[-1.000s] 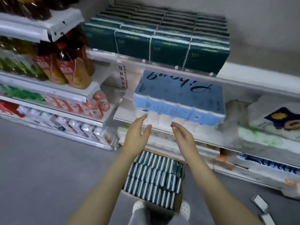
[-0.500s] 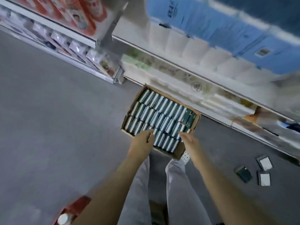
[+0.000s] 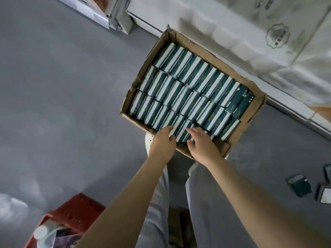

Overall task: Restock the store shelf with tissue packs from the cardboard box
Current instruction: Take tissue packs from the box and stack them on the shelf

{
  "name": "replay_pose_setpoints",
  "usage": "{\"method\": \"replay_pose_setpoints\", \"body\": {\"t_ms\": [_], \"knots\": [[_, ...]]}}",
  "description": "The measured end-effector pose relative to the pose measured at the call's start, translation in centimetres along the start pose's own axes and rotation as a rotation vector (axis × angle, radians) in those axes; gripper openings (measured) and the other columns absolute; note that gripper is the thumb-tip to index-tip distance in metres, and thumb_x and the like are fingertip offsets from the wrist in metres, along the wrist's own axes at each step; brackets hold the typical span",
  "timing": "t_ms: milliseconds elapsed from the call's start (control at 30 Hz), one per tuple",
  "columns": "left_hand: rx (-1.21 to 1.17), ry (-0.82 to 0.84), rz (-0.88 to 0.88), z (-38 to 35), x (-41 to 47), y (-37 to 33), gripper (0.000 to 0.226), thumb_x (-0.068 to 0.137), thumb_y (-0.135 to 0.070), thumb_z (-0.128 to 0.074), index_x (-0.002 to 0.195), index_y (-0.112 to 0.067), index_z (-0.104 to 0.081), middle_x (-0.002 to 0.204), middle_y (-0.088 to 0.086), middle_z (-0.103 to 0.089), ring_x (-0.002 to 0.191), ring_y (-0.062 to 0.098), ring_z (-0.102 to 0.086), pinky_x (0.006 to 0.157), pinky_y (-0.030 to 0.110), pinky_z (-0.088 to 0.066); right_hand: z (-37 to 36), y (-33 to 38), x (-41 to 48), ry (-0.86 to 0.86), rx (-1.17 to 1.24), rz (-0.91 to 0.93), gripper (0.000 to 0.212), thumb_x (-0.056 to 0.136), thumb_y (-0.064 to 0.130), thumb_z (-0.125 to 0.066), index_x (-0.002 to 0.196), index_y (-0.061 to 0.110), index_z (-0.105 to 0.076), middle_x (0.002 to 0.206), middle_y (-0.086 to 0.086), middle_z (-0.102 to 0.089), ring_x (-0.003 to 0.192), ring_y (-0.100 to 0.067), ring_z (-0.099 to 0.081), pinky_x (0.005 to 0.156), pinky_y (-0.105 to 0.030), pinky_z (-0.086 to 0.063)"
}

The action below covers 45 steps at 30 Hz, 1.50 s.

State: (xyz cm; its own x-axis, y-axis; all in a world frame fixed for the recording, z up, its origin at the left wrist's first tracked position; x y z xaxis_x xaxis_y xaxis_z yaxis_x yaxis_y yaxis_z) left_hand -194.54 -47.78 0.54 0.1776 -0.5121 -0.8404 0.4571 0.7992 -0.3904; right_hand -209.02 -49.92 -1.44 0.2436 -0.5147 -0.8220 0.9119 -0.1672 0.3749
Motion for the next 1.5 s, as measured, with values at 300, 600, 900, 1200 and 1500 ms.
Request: {"method": "replay_pose_setpoints", "body": {"t_ms": [300, 600, 900, 1200, 1500], "knots": [[-0.023, -0.112, 0.037, -1.5, 3.8, 5.6, 0.035, 0.099, -0.011, -0.043, 0.133, -0.015, -0.053, 0.125, 0.006, -0.057, 0.097, 0.011, -0.051, 0.079, 0.015, -0.035, -4.8, -3.3, 7.2, 0.113, -0.410, 0.026, 0.063, 0.101, 0.015, -0.042, 0.153, 0.038, -0.014, 0.139, -0.011, -0.047, 0.119, -0.031, -0.051, 0.086, -0.041, -0.052], [0.014, -0.024, -0.059, -2.3, 3.2, 5.0, 0.056, 0.084, -0.021, -0.055, 0.139, -0.020, -0.047, 0.136, 0.003, -0.051, 0.123, 0.022, -0.047, 0.102, 0.031, -0.039, -2.8, -3.5, 4.7, -0.026, -0.131, -0.051, 0.058, 0.099, 0.006, -0.043, 0.149, 0.032, -0.032, 0.097, -0.008, -0.068, 0.060, -0.016, -0.060, 0.050, -0.030, -0.050], [-0.001, -0.149, -0.267, -1.3, 1.8, 0.7, 0.044, 0.089, -0.021, -0.067, 0.130, -0.023, -0.052, 0.128, -0.001, -0.054, 0.116, 0.020, -0.050, 0.100, 0.042, -0.045, 4.7, -1.1, 0.8, -0.068, 0.349, 0.095, 0.050, 0.097, 0.009, -0.046, 0.138, 0.037, -0.048, 0.119, 0.006, -0.067, 0.059, -0.022, -0.059, 0.052, -0.026, -0.047], [-0.132, -0.264, -0.079, 3.7, 4.6, 2.1, 0.037, 0.100, -0.033, -0.048, 0.134, -0.017, -0.048, 0.098, -0.007, -0.055, 0.080, 0.004, -0.051, 0.066, 0.015, -0.039, 3.0, -0.2, 3.9, 0.031, 0.200, 0.059, 0.036, 0.105, 0.016, -0.033, 0.138, 0.024, -0.045, 0.132, -0.001, -0.059, 0.033, -0.004, -0.036, 0.042, -0.019, -0.036], [-0.152, -0.251, -0.014, 3.9, 7.0, 4.6, 0.039, 0.102, -0.033, -0.043, 0.138, -0.018, -0.045, 0.107, -0.004, -0.055, 0.086, 0.007, -0.049, 0.055, -0.003, -0.034, -4.5, -0.6, 8.7, 0.232, -0.115, -0.094, 0.055, 0.101, 0.017, -0.037, 0.152, 0.034, -0.023, 0.134, -0.012, -0.052, 0.075, -0.022, -0.061, 0.055, -0.032, -0.046]]}}
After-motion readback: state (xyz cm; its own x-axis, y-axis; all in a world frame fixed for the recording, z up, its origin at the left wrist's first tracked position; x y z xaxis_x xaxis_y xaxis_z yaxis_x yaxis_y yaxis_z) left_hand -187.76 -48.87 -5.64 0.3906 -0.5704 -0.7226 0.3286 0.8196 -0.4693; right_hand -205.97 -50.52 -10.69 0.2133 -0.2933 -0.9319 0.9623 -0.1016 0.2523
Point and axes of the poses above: each hand's wrist, its own x-axis towards the middle knuckle, its own z-axis out of the back of the hand, y = z × x, the point moved 3 cm from there along x, towards the middle knuckle
